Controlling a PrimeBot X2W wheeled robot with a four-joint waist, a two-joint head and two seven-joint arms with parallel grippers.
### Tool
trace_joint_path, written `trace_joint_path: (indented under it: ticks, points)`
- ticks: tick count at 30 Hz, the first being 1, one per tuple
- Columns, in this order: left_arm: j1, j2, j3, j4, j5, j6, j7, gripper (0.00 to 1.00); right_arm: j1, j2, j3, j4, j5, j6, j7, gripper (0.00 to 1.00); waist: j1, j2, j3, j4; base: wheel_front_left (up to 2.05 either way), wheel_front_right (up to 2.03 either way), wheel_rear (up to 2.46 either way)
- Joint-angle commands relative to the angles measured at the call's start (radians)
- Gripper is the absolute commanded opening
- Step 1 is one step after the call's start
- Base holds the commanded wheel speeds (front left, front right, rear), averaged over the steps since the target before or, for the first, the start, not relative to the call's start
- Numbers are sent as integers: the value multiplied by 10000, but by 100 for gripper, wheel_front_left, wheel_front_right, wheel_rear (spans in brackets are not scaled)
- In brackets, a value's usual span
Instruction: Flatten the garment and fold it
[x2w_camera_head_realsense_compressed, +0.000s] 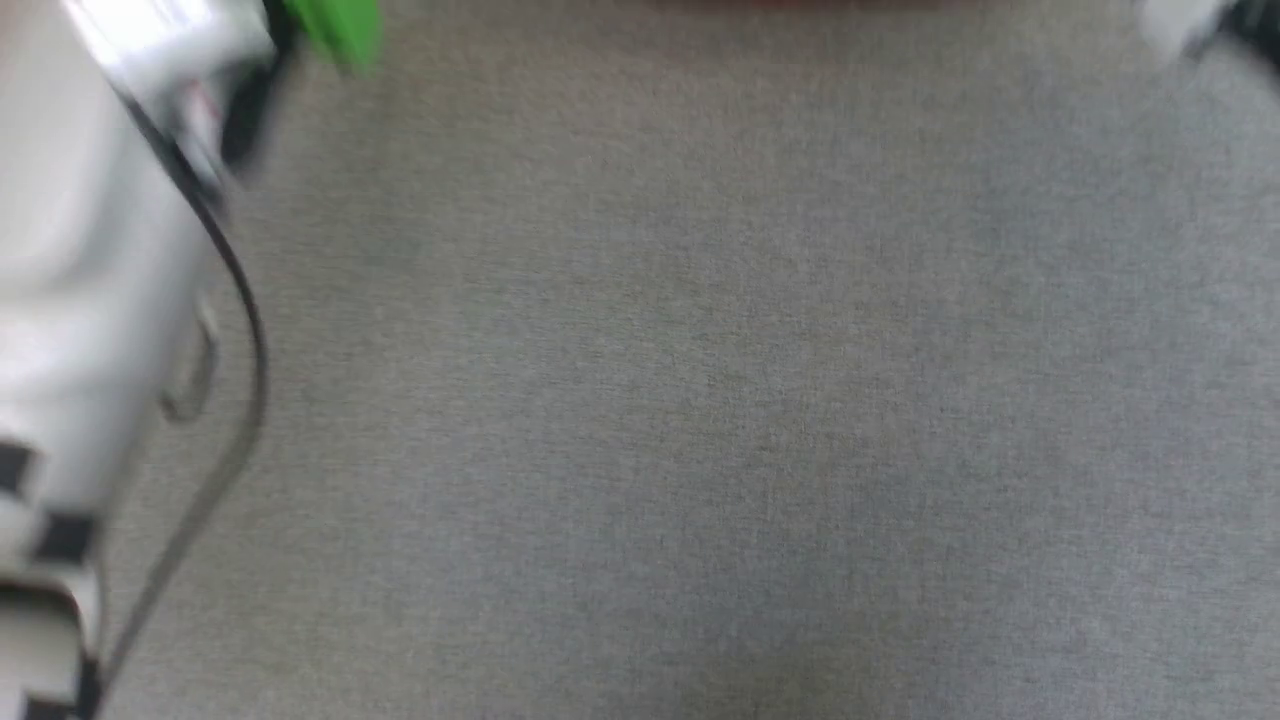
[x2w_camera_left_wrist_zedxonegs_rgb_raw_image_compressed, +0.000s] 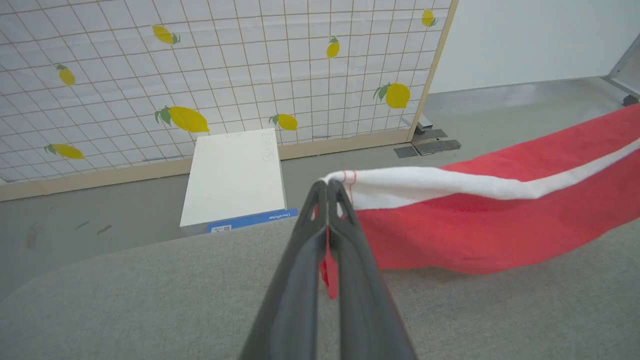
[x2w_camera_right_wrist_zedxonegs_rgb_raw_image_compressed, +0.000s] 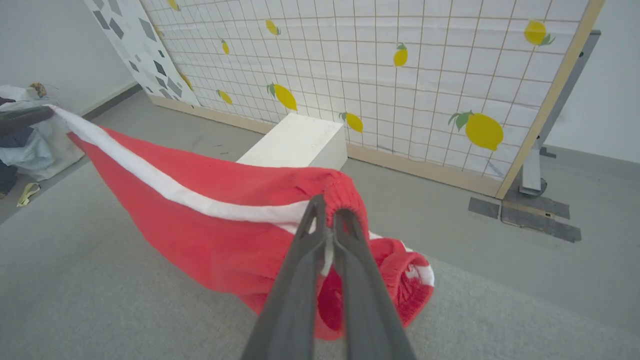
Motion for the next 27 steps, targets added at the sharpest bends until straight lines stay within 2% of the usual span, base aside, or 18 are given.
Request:
trace_joint_path:
  ticks: [1, 5, 8, 15, 20, 27]
  points:
    - [626, 57, -102, -248, -66, 120, -44, 0, 518, -136, 151, -124, 148, -13, -15, 0, -1, 0, -657, 247, 0, 0, 0]
    - [2557, 389, -475, -1324, -264, 512, 126, 0, 2071, -672, 625, -696, 529, -13, 103, 0, -1, 0, -1417, 413, 0, 0, 0]
    - [3973, 773, -567, -2258, -591, 966, 357, 0, 3182, -1082, 870, -1189, 834, -13, 221, 0, -1, 0, -1928, 469, 0, 0, 0]
    - [6602, 1923, -804, -4499, -1168, 1877, 1001, 0, 5250, -2024, 1208, -2169, 1247, -13, 763, 0, -1, 0, -2678, 584, 0, 0, 0]
    - [7967, 2780, -1208, -5978, -1436, 2165, 1612, 0, 6437, -2524, 1127, -2639, 1438, -13, 1245, 0, -1, 0, -3216, 643, 0, 0, 0]
    - [9003, 3166, -1612, -6959, -1730, 2474, 2027, 0, 7744, -2935, 1021, -3227, 1680, -13, 2247, 0, -1, 0, -3888, 598, 0, 0, 0]
